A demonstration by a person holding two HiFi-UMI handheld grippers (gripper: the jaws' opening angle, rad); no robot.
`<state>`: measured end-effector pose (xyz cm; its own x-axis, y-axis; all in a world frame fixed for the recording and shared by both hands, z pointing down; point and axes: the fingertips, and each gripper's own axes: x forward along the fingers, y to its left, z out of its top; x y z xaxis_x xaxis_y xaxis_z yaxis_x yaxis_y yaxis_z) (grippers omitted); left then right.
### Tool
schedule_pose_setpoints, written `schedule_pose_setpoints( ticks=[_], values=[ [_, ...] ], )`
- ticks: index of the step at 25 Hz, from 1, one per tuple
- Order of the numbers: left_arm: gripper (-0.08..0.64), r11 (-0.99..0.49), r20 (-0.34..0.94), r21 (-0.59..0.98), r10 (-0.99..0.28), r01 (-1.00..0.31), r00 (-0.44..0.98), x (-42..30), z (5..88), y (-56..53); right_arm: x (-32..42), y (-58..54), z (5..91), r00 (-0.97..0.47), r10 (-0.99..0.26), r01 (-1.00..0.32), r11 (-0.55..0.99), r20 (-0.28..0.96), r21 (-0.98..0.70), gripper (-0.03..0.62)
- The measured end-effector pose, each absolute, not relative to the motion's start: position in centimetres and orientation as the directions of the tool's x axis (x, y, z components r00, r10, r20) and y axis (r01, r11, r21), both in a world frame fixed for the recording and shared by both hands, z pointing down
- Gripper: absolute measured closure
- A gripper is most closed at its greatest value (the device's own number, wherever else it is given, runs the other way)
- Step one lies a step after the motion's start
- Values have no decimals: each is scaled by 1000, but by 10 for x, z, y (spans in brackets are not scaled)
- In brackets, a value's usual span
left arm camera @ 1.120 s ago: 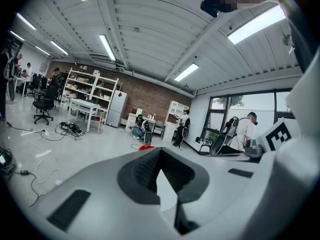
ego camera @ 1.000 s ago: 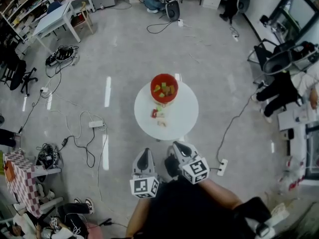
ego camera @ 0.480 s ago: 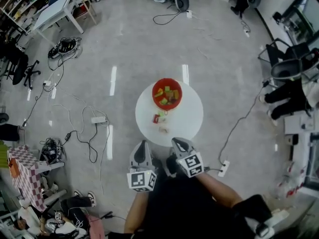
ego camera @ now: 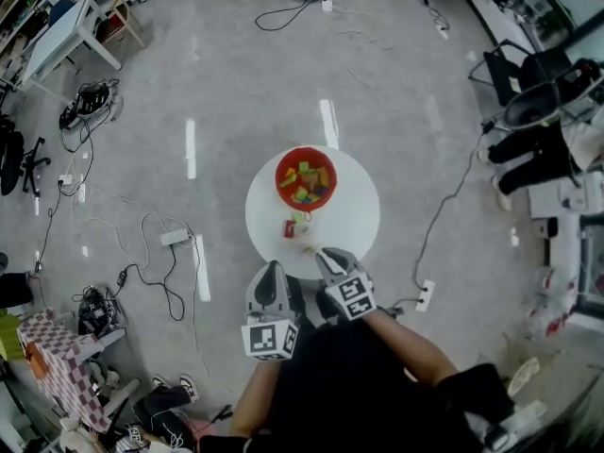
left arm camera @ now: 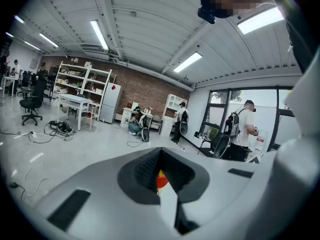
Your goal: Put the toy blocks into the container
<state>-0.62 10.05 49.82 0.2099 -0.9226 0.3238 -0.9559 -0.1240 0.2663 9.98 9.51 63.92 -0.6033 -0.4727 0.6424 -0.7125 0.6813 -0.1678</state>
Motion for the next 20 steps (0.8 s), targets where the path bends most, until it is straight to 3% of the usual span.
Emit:
schedule_pose_setpoints(
  ticks=[14,20],
  values=[
    [572,-187,350,309,-889,-933,294,-24,518,65,98,100,781,-406,-246,-770,611,880,-184,478],
    [572,-194,371,310,-877,-931,306,-28,528,62,98,107,826,-360,-145,-787,577,922,-217,463]
  ],
)
